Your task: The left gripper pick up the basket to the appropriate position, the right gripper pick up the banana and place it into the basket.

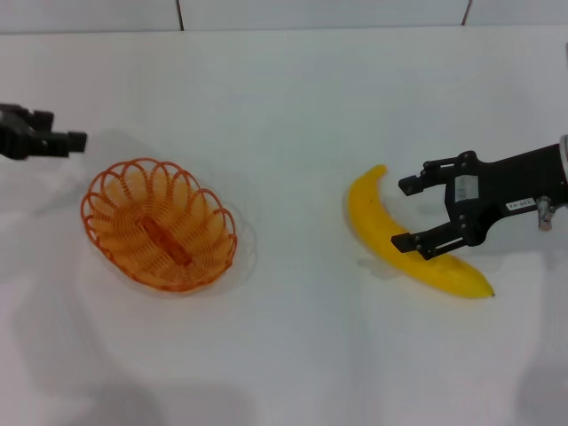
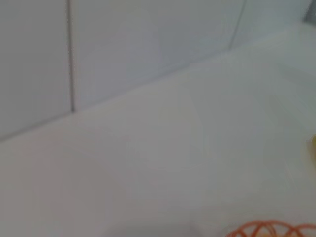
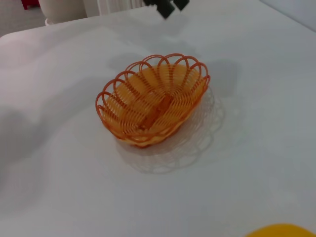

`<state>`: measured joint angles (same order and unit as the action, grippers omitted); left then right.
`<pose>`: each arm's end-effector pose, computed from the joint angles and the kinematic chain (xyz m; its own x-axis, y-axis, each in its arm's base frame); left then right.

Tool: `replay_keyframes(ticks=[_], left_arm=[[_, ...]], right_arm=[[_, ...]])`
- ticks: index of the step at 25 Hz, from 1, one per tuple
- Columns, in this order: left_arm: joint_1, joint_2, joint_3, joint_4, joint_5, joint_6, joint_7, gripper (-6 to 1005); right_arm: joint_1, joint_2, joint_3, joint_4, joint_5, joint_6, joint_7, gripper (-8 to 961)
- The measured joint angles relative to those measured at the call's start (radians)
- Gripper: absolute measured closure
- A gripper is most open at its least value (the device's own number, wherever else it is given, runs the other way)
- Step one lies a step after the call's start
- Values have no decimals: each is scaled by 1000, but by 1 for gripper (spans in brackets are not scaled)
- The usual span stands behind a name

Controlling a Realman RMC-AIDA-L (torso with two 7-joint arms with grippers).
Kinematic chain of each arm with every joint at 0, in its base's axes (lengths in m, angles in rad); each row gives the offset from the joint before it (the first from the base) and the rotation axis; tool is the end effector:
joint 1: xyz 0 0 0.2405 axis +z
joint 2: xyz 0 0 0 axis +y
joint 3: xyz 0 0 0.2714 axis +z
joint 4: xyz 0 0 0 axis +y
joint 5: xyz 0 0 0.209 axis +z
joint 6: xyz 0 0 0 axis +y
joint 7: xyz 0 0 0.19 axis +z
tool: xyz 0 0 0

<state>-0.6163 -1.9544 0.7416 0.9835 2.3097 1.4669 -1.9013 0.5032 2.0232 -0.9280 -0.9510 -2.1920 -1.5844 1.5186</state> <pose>-0.2733 0.4190 0.0463 0.8171 0.5279 0.2318 0.5746 -0.7125 -0.4027 0.2710 0.3497 -0.0252 0.9580 -0.2624 -0.1159 -0.2799 -0.9434 -0.1779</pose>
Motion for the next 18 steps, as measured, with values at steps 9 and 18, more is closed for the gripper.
replay_keyframes(ticks=[9, 18], left_arm=[[-81, -55, 2, -54, 216, -70, -22, 302], [-134, -76, 27, -140, 297, -151, -33, 303]], right_arm=[[1, 0, 0, 1, 0, 0, 0, 62], [5, 0, 0, 15, 0, 14, -4, 62]])
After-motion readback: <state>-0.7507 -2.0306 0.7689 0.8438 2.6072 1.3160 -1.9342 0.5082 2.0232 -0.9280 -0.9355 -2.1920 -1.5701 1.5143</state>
